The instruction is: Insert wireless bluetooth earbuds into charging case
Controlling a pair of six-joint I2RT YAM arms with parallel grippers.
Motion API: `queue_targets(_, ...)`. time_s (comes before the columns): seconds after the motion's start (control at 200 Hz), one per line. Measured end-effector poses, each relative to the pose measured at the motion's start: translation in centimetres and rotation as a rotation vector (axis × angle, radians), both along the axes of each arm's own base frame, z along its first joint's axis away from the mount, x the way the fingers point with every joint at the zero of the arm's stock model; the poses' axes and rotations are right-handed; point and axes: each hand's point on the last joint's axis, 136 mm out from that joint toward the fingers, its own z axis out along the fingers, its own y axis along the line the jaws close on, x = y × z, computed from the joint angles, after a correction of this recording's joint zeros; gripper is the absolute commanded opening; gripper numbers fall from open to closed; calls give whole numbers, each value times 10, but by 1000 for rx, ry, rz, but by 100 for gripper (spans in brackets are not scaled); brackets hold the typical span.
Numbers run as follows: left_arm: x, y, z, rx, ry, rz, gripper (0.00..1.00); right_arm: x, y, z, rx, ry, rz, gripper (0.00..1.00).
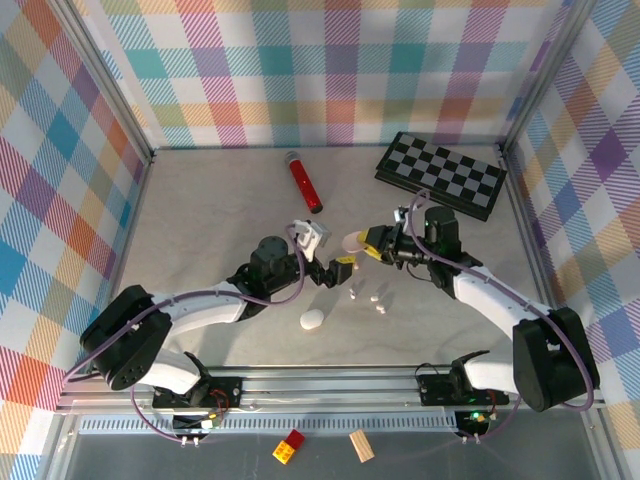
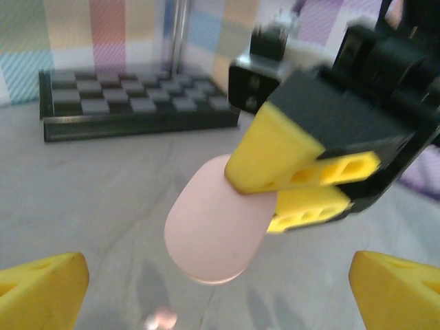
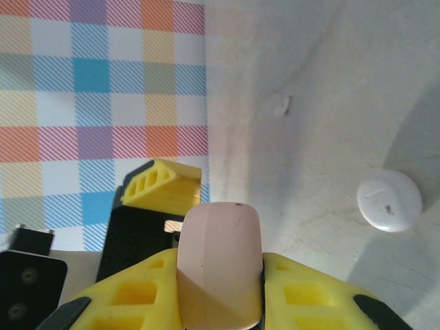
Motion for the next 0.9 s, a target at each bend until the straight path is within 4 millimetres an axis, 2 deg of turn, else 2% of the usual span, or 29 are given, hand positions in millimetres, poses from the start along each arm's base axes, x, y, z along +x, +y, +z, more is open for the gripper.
queue_targets(0.12, 2, -5, 17, -134, -58, -9, 100, 6, -2, 18, 70, -12, -12, 16)
queue_targets(0.185, 2, -11, 14, -159, -78, -38, 98, 8, -3, 27, 107, -21, -17, 16)
queue_targets(0.32, 0, -18, 4, -168, -80, -79, 99, 7, -6, 31, 153, -8, -19, 16)
queue_targets(0.405, 0, -18, 11, -173, -127, -80, 99, 4, -8, 34, 171, 5, -19, 15)
queue_targets(0.505, -1, -17, 18, -167, -195, -80, 99, -2, -8, 46, 195, -13, -6, 15)
queue_targets(0.715, 0, -28, 18, -128, -285, -122, 97, -14, -9, 74, 246, -69, 30, 14)
queue_targets(0.8, 2, -33, 20, -123, -306, -139, 95, -17, -10, 78, 257, -72, 35, 13)
queue_targets(0.9, 3, -38, 31, -138, -340, -150, 92, -18, -10, 78, 268, -57, 35, 12)
